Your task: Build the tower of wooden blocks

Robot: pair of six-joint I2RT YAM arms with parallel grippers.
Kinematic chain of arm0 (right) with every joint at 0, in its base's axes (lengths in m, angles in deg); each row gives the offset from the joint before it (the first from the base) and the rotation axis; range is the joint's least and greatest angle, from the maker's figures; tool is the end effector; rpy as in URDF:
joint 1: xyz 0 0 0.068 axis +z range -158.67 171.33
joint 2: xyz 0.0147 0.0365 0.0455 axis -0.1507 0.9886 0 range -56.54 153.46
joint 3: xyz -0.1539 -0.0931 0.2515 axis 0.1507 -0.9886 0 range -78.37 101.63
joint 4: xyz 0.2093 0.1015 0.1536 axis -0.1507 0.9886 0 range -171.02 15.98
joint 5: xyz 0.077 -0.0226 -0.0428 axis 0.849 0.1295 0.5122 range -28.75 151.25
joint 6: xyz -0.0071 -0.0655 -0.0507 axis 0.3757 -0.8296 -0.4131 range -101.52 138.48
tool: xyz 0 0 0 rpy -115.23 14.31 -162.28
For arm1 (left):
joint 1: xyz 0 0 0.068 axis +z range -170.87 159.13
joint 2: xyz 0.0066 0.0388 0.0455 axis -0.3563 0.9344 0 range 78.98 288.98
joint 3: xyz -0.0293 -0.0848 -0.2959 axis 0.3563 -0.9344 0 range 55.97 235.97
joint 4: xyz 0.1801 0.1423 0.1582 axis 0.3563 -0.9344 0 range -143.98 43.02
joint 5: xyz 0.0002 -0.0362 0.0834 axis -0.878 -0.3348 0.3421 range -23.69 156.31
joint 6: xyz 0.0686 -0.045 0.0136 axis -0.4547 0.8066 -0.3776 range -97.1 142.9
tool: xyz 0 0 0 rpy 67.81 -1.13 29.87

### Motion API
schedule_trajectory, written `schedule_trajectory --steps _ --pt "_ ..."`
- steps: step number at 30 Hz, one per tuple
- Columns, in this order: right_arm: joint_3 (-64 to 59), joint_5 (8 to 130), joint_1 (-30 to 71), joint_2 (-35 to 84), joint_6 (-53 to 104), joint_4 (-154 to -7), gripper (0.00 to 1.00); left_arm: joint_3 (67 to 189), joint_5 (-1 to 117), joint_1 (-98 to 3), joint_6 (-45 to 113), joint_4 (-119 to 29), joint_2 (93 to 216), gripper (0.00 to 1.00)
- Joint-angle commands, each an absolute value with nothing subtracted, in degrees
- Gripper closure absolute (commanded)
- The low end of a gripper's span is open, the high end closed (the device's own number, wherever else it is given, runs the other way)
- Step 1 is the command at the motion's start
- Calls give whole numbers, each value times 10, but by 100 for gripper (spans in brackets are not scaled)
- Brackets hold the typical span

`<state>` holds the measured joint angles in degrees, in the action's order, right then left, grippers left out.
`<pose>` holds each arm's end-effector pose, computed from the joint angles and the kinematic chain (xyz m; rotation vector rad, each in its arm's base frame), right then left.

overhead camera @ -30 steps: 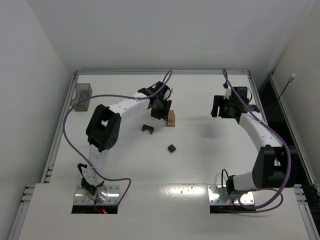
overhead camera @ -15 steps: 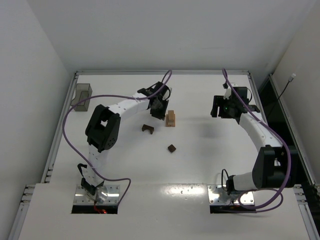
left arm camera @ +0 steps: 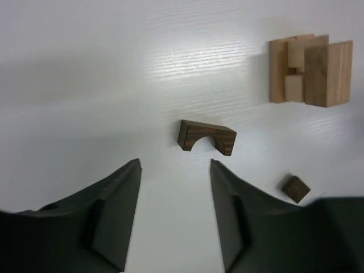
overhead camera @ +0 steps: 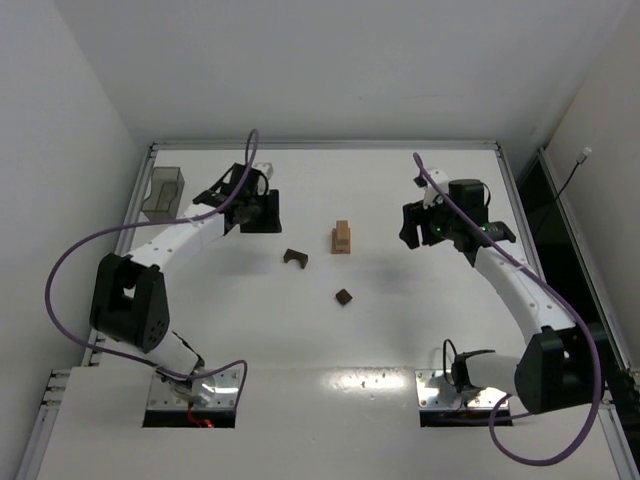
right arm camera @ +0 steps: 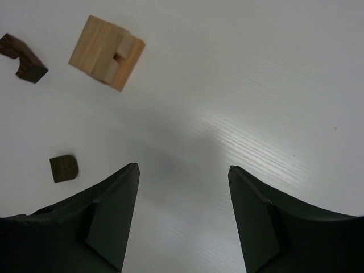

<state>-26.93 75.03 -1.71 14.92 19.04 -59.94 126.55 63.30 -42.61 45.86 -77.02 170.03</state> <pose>0.2969 0.0535 0.2705 -0.2526 2.2727 0.3433 0.3575 -0.1466 0.2659 -0.0031 2.4938 -0.4009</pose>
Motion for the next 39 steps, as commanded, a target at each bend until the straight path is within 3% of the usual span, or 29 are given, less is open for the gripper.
schedule_trajectory --steps 1,2,3,4,6,8,11,12,15,16,21,25,39 --pt "-246 780 -2 143 140 -605 40 1209 556 -409 470 -727 1682 48" --pt "-246 780 3 152 140 -605 40 1203 539 -409 470 -722 1682 44" --pt "-237 780 3 152 140 -605 40 1203 518 -409 470 -722 1682 28" --pt "-232 780 3 157 140 -605 40 1203 508 -409 470 -716 1696 21" --pt "-227 773 3 157 140 -611 40 1220 497 -409 463 -722 1713 12" --pt "-226 767 3 157 140 -611 40 1240 497 -409 446 -737 1745 12" --pt "-226 762 3 157 140 -611 40 1271 521 -409 430 -750 1772 33" --pt "-226 762 3 157 140 -611 40 1277 528 -409 423 -756 1786 50" --pt "-232 757 3 157 140 -611 40 1277 553 -416 393 -762 1798 81" --pt "-232 757 3 157 140 -611 40 1277 558 -416 386 -762 1805 84" --pt "-237 751 3 152 140 -605 40 1263 565 -421 343 -762 1818 86" --pt "-237 751 3 157 140 -605 40 1247 550 -427 331 -751 1813 73" --pt "-232 746 -2 168 140 -611 40 1247 550 -438 320 -740 1850 72"
